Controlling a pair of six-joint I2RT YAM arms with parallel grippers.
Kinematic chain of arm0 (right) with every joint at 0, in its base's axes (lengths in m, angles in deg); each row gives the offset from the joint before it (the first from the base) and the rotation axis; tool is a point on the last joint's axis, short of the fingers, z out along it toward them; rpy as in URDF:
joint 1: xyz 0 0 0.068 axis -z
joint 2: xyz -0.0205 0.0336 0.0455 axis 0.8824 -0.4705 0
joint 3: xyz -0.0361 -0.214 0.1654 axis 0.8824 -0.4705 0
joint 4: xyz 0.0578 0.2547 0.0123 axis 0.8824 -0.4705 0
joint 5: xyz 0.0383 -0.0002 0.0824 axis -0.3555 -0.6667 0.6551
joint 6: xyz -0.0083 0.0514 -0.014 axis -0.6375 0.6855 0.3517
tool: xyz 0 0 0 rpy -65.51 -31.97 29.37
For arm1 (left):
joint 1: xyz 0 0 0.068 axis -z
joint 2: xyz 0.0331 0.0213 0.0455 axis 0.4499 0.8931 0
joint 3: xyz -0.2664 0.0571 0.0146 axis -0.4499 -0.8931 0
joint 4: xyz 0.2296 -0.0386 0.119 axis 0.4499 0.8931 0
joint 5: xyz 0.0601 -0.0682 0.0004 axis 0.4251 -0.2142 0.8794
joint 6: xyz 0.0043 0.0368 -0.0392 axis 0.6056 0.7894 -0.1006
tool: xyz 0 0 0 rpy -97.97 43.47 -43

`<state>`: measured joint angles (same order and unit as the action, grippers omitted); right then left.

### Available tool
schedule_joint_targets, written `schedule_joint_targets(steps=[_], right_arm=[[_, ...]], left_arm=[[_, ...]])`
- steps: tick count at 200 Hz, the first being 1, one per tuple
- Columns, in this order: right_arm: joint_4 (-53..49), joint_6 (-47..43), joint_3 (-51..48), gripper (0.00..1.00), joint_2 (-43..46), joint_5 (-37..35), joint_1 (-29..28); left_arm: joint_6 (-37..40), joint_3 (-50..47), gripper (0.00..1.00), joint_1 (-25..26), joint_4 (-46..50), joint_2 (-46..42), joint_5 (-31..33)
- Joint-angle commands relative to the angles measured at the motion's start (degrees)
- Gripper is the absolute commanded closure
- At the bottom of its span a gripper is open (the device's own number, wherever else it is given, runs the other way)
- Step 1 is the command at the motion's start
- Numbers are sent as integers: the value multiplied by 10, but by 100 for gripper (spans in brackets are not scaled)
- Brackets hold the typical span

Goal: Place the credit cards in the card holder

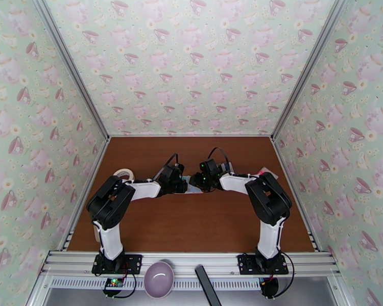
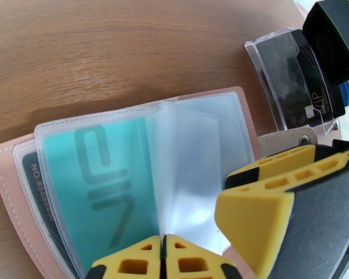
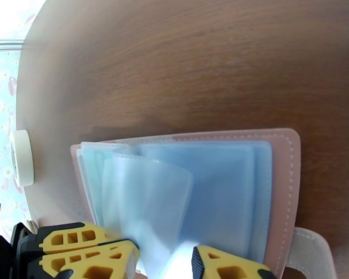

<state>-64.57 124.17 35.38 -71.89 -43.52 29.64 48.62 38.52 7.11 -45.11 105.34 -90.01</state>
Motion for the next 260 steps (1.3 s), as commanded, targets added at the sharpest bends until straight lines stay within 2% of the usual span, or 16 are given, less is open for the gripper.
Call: schedule_joint_targets(steps=[1, 104, 125, 162, 225, 260], right_arm=[[7, 11, 6, 62, -21, 16, -7], [-25, 4, 55, 61, -10, 14, -13], [-34, 1, 61, 62, -4, 10, -14], [-38, 3, 77, 62, -13, 17, -13], [-14, 24, 93, 62, -18, 41, -18], [3, 37, 96, 62, -34, 54, -28]], left_arm=[[-7, -28, 92, 1, 76, 42, 9], [-2, -23, 90, 1, 90, 20, 5], [-1, -19, 87, 1, 97, 12, 6], [-1, -16, 74, 1, 113, -23, 8], [6, -14, 71, -5, 149, -86, 22], [6, -15, 67, -18, 145, -86, 10]])
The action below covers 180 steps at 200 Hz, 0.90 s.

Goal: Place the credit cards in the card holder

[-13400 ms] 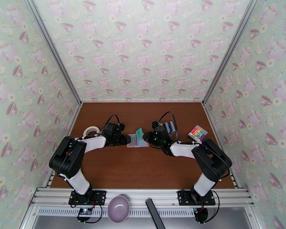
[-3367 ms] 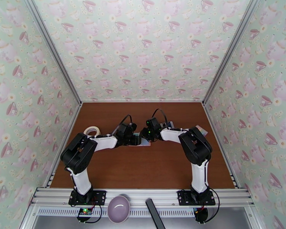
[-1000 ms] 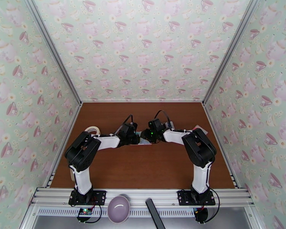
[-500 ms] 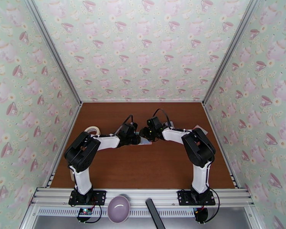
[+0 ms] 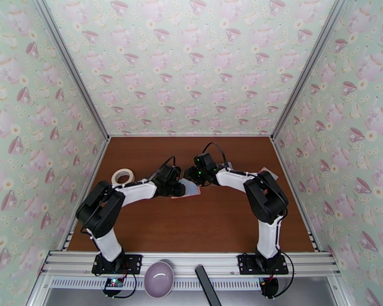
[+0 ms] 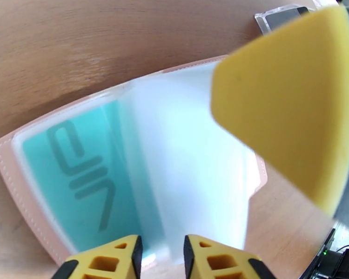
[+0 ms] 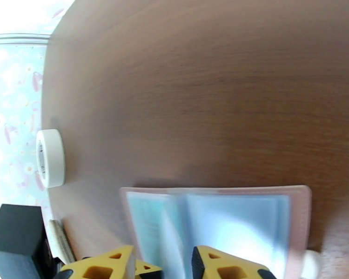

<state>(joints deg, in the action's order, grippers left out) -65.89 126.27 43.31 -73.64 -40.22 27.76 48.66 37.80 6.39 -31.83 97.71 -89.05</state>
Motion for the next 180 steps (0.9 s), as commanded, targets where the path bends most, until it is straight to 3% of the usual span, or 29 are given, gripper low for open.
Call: schedule_joint_targets(steps=[1, 111, 180], right_arm=[[16, 16, 17, 61, -17, 21, -9], [79, 64, 30, 61, -59, 65, -39], [105, 91, 31, 61, -90, 74, -49]], left_arm=[[5, -9, 67, -11, 12, -10, 0], [5, -60, 65, -36, 35, -151, 7], [-5, -77, 65, -37, -19, -111, -31]])
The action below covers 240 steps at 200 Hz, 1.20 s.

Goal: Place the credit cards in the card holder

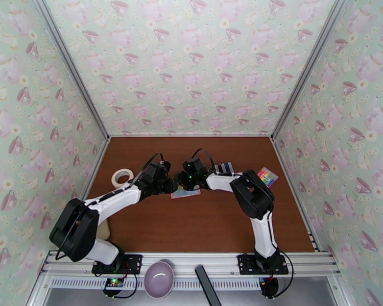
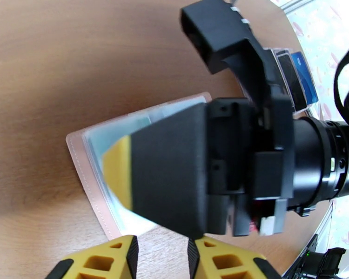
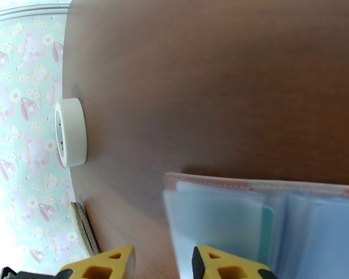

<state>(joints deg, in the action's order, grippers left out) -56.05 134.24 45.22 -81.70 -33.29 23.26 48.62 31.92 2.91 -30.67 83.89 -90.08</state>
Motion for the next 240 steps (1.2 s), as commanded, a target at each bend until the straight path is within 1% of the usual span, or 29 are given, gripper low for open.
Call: schedule_joint_targets(steps=[1, 46, 72, 98, 101, 108, 139, 198, 215, 240], right_arm=[[6, 11, 12, 61, -10, 4, -4], [3, 22, 15, 61, -35, -1, -4], [6, 27, 17, 61, -40, -7, -2], [15, 37, 18, 61, -38, -9, 0], [17, 38, 18, 61, -36, -9, 1], [22, 40, 18, 61, -33, -10, 1], [8, 31, 24, 61, -8, -18, 5], [-81, -49, 14, 60, 82, -58, 32], [-124, -89, 12, 60, 113, -83, 44], [-201, -155, 13, 59, 166, -131, 65]], left_arm=[[-5, -19, 65, -2, -31, 28, -21], [-30, -48, 65, 1, -98, 79, -53], [-36, -55, 65, 5, -119, 102, -51], [-26, -42, 66, 5, -93, 123, -25], [-25, -39, 66, 4, -87, 127, -9], [-23, -33, 66, 4, -75, 133, 5], [-8, -7, 66, -4, -34, 155, 41], [20, 9, 66, -24, 12, 137, 65], [24, 12, 66, -27, 11, 138, 51], [21, 11, 66, -20, -3, 128, 25]])
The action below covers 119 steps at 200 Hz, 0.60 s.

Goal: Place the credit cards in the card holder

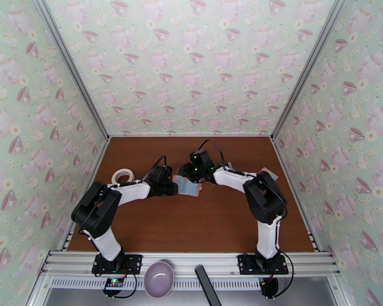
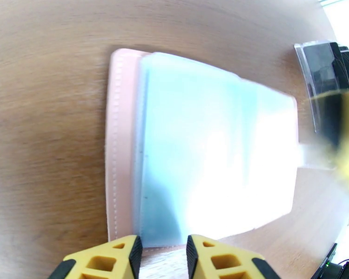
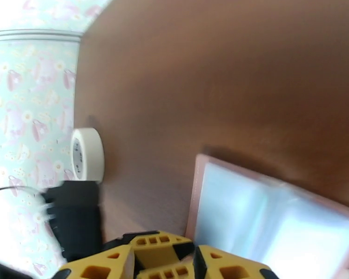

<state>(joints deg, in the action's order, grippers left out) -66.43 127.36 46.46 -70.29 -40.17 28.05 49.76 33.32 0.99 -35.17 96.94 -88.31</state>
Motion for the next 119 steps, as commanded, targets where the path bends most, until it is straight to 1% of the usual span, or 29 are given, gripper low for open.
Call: schedule_joint_targets(steps=[1, 31, 51, 73, 77, 97, 108, 119], right_arm=[[-101, -89, 1, 59, 54, -64, 18], [-211, -185, 8, 59, 121, -179, 45], [-257, -231, 6, 58, 153, -251, 64], [-281, -261, -11, 56, 179, -294, 102], [-284, -266, -17, 54, 183, -300, 109], [-287, -286, -41, 48, 202, -335, 132], [-288, -295, -51, 47, 206, -348, 140], [-283, -300, -61, 44, 206, -355, 147]], left_arm=[[9, -3, 66, 0, 42, -3, 8], [5, 3, 66, 14, 46, -12, -1], [0, 6, 66, 22, 42, -6, -11], [-6, 6, 66, 28, 39, -7, -15], [-6, 5, 66, 29, 38, -8, -15], [-8, 3, 66, 31, 43, -22, -15], [-8, 3, 66, 31, 47, -30, -13], [-6, 4, 65, 30, 53, -37, -8]])
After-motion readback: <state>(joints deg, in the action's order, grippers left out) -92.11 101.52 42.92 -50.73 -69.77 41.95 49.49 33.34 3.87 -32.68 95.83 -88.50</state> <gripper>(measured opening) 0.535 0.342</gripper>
